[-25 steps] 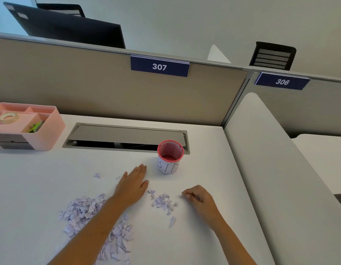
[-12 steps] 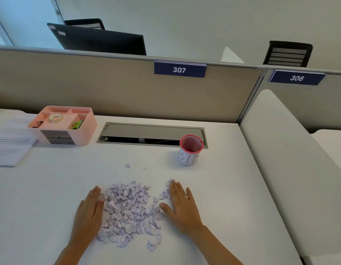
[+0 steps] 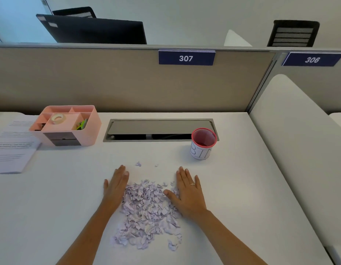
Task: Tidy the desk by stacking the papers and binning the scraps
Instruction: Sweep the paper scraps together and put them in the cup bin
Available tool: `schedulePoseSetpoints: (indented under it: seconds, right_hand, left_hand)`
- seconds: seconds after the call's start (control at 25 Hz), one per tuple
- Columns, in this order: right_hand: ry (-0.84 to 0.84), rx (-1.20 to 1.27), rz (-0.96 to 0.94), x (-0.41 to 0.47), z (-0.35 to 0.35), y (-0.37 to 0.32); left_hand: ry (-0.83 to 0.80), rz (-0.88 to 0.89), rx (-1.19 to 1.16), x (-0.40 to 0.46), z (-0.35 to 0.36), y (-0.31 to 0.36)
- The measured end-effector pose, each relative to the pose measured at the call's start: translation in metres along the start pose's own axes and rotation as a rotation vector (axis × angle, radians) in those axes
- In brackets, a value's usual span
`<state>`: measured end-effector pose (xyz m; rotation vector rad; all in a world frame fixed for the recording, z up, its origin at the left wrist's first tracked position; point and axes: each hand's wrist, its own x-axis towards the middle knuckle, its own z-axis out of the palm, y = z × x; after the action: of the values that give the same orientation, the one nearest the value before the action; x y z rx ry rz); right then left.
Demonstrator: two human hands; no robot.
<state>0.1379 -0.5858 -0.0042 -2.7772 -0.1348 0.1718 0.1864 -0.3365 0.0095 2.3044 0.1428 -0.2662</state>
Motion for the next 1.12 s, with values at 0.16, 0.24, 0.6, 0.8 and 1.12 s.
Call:
schedulePoseSetpoints:
  seconds: [0.16,0.24,0.6,0.8,1.12]
  right_hand:
    - [-0.059,0.015,-0.053,0.036,-0.001,-0.017]
    - [-0.073,0.04,-0.098,0.05,0.0,-0.025]
    - [-0.186,0.605,-0.009,0.032,-0.005,-0.039]
    - [0.006,1.125,0.25,-0.002,-0.028,-0.031]
    - [0.004,-0.077,-0.207,-0.103,0.021,-0.024]
  left_hand:
    - [-0.211,0.081,0.089,0.041,0.009,0.02]
    - [-0.271,0.137,0.12,0.053,0.015,0.029]
    - [-0.475,0.235,-0.03,0.013,0.009,0.008]
    - [-0.313,0.168,-0.346,-0.027,-0.032,-0.007]
    - [-0.119,0.541,0.302,-0.109,-0.026,-0.077]
